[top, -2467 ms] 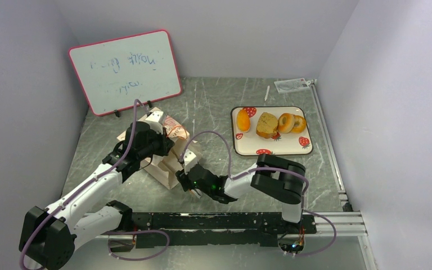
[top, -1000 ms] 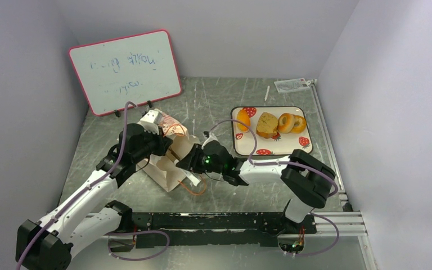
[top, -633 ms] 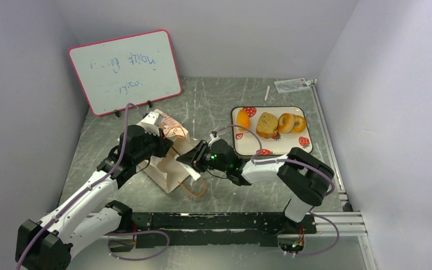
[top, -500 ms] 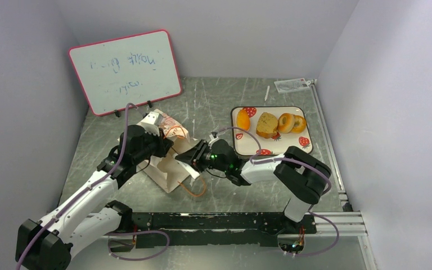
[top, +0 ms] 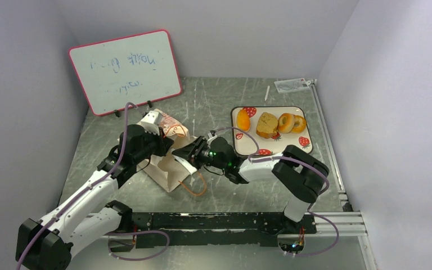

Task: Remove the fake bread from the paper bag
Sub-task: Take out the fake bread from the paper bag.

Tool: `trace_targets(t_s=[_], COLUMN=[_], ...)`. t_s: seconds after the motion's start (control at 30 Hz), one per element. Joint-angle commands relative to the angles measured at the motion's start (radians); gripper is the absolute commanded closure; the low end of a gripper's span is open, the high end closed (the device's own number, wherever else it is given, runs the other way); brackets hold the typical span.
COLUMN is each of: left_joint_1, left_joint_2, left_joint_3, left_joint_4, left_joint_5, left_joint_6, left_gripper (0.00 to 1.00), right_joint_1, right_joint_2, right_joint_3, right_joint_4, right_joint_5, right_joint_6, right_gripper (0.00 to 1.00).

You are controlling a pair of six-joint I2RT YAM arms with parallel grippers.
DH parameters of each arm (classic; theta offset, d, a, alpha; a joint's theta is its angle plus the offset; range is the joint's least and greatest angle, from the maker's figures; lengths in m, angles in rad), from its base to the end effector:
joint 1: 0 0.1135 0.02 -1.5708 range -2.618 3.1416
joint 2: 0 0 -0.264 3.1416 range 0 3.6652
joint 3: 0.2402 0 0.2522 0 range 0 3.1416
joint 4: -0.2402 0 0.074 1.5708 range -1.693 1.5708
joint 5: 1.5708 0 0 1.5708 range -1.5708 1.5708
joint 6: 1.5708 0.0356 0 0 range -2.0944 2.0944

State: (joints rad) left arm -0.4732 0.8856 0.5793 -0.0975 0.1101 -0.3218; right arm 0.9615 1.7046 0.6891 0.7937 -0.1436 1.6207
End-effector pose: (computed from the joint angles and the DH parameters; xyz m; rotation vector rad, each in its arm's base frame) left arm 0.1808 -0.0970 0.2583 0.2266 2.0131 -0.6203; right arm 0.1915 0.2833 0.1746 0.6136 2.1986 1.7966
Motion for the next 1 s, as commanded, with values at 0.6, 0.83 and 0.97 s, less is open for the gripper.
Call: trace_targets(t_s=[0.6,0.83,0.97], left_joint_1=[-0.007,-0.013,-0.013], left_joint_2=[0.030,0.035,0.044], left_joint_3=[0.005,0.002,0.003], left_joint_4=[0.067,0.070,0.074], left_joint_5=[0.047,0.050,0.062], left_joint_6=[0.014,0.025,0.031], left_gripper=[0.93,0.93,0.93], right_joint_1=[-0.039,-0.045,-0.047], right_joint_2=[0.122,0.169,0.196], right_joint_3=[0.192,0.240,0.259], right_joint_4=[-0.113,-0.130,-0.113], right_joint_5=[-0.060,-0.083,-0.093], right_joint_6=[-0.005,-0.013,-0.016], right_gripper=[0.56,0.55,0.55])
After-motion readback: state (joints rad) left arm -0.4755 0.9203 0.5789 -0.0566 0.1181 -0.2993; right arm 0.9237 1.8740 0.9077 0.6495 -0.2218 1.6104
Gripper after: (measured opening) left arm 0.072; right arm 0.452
